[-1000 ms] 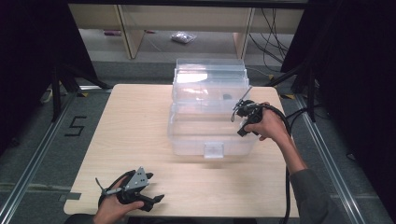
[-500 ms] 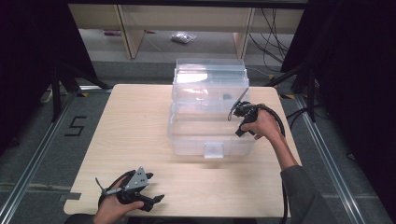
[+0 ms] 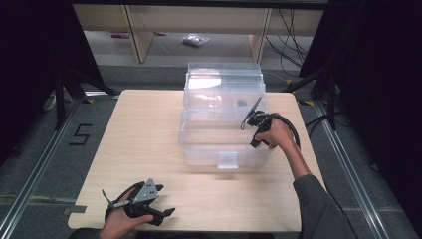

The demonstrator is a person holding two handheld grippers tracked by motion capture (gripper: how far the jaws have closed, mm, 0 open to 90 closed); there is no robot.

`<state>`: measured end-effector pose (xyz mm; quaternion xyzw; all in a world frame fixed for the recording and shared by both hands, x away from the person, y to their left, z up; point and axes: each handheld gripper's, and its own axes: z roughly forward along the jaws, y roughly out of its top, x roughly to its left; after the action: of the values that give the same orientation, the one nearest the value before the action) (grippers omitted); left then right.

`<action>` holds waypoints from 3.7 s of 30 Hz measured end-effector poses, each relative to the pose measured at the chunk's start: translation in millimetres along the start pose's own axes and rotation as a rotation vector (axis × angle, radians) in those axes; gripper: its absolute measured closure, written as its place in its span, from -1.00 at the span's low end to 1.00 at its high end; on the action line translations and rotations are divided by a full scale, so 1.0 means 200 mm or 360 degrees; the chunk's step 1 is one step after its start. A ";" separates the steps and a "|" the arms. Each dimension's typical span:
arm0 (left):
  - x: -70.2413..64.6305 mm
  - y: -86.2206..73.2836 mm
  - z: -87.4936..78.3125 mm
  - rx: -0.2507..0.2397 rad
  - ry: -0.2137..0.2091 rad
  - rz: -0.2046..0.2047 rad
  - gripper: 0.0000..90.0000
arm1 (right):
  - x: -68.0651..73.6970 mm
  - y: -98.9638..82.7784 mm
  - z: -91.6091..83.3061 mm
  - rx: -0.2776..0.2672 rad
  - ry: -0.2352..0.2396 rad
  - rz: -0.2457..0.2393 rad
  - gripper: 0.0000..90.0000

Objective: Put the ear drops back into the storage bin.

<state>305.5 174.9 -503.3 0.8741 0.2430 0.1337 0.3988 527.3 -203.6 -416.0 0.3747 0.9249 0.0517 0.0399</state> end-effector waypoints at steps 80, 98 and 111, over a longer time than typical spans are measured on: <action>0.00 0.00 0.00 0.0008 0.0001 -0.0003 -0.67 | 0.14 -0.08 -0.22 -0.0491 0.0028 0.0070 -0.46; 0.00 0.00 0.00 0.0008 0.0002 -0.0006 -0.67 | 0.27 -0.12 -0.29 -0.0631 0.0044 -0.0050 -0.47; 0.00 0.00 0.00 0.0006 0.0004 -0.0005 -0.67 | 0.35 -0.16 -0.28 -0.0725 0.0074 -0.0106 -0.48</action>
<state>306.3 174.6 -503.8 0.8743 0.2453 0.1338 0.3970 447.9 -181.4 -366.3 0.3239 0.9018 0.2665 0.1038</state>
